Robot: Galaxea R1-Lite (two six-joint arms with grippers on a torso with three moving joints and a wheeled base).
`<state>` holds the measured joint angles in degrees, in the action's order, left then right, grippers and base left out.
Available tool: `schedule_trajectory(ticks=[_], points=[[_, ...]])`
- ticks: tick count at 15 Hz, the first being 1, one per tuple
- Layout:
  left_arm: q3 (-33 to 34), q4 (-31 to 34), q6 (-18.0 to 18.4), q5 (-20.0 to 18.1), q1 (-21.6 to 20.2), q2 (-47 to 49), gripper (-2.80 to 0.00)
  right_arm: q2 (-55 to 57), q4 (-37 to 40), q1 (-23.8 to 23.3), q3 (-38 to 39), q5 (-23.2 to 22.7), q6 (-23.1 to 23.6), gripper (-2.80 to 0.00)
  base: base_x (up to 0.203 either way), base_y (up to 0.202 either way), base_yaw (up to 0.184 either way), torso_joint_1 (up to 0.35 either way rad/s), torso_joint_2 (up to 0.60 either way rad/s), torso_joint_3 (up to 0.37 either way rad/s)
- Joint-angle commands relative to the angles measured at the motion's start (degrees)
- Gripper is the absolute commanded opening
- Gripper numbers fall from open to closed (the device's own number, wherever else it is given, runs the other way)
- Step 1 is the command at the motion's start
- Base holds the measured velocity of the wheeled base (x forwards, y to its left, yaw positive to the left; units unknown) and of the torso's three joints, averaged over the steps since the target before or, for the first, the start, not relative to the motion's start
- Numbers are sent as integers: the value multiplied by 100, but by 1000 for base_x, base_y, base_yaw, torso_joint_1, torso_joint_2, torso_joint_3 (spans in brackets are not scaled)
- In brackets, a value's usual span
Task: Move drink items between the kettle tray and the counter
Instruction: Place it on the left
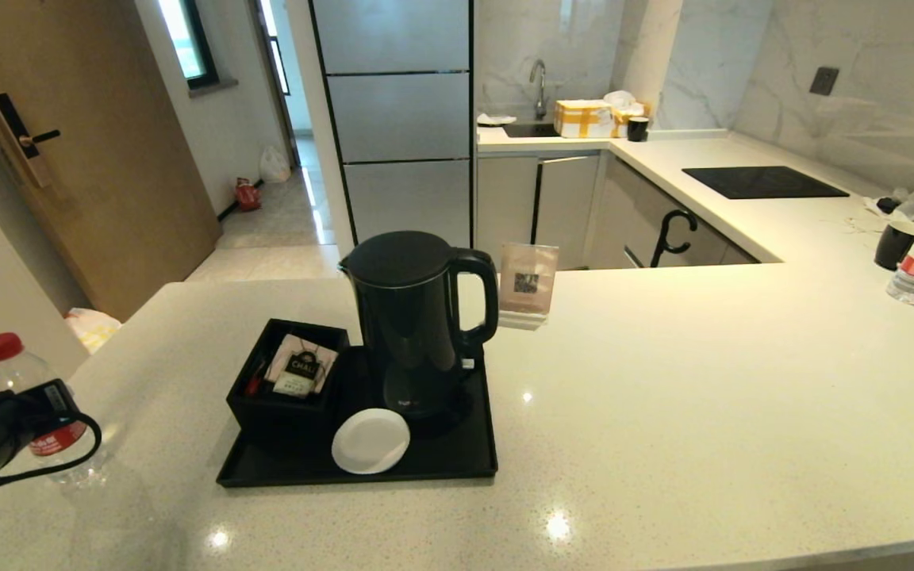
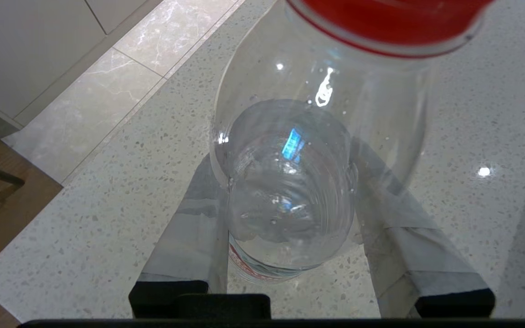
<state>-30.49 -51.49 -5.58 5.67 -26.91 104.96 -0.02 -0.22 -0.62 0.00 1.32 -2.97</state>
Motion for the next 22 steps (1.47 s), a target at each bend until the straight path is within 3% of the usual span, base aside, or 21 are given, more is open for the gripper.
schedule_trajectory(ticks=[1, 11, 20, 22], points=[[62, -50, -9, 13, 41, -15, 0, 2, 2, 1, 0, 0, -1, -280, 0, 0, 0, 0, 0, 0], [219, -54, 5, 40, 80, -136, 0, 2, -4, 1, 0, 0, -1, -280, 0, 0, 0, 0, 0, 0], [983, 151, 50, 66, 390, -1478, 0, 2, -4, 1, 0, 0, -1, -280, 0, 0, 0, 0, 0, 0], [1106, 505, 53, 66, 404, -2018, 0, 2, -4, 1, 0, 0, -1, -280, 0, 0, 0, 0, 0, 0]])
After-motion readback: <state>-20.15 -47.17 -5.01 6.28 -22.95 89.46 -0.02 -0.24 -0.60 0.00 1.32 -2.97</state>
